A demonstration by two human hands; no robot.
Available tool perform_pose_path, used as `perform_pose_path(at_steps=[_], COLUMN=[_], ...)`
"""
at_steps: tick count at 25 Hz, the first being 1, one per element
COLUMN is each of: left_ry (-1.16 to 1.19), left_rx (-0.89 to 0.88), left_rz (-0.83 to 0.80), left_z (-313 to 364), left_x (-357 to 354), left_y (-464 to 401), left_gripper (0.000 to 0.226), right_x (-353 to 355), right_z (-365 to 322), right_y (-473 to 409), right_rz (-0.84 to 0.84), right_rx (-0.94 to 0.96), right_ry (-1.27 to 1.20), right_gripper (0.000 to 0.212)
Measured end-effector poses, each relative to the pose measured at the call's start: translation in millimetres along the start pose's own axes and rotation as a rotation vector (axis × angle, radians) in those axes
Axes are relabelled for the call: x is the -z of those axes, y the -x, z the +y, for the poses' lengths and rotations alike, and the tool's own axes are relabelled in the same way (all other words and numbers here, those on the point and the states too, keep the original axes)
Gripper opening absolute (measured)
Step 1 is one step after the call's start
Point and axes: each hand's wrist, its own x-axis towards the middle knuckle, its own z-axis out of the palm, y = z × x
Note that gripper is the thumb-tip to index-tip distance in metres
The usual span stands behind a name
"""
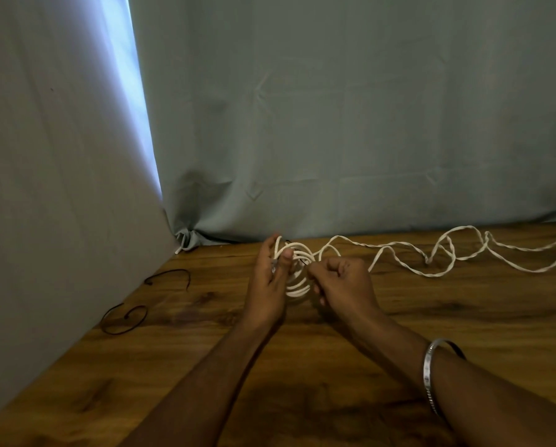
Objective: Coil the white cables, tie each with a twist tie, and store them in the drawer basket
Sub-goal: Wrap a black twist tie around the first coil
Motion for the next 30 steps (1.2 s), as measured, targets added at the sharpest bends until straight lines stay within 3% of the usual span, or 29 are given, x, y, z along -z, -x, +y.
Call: perform_pose_path(at_steps=[4, 9, 16, 23, 27, 30], left_ry=[0.001, 0.051, 0.104, 0.114, 0.112, 0.102], left_rx=[-0.039, -0.08, -0.005, -0.032, -0.053, -0.072], left_rz=[0.01, 0.038, 0.005, -0.014, 0.089, 0.177], left_z=[2.3, 4.0, -1.1, 3.9, 6.4, 2.5], left_x=[0.6, 0.9, -3.4, -6.6, -5.3, -1.0], left_y=[-2.5, -2.6, -0.8, 1.4, 1.3, -2.6], left_gripper=[0.037, 0.043, 0.042, 0.042, 0.019, 0.016], right_x=[0.4, 0.2, -2.7, -2.1, -3.8, -7.2], right_z=[0.9, -1.2, -2.9, -1.7, -5.6, -11.6], right_y=[0.4, 1.8, 7.4, 7.5, 11.7, 13.6], right_rz=[-0.048, -0.045, 0.073, 0.091, 0.025, -0.028], right_rx=[-0.019, 0.014, 0.175, 0.19, 0.132, 0.091], right_ry=[0.006, 0.073, 0.167, 0.191, 0.127, 0.046], right_gripper=[0.036, 0.02, 0.029, 0.031, 0.025, 0.008])
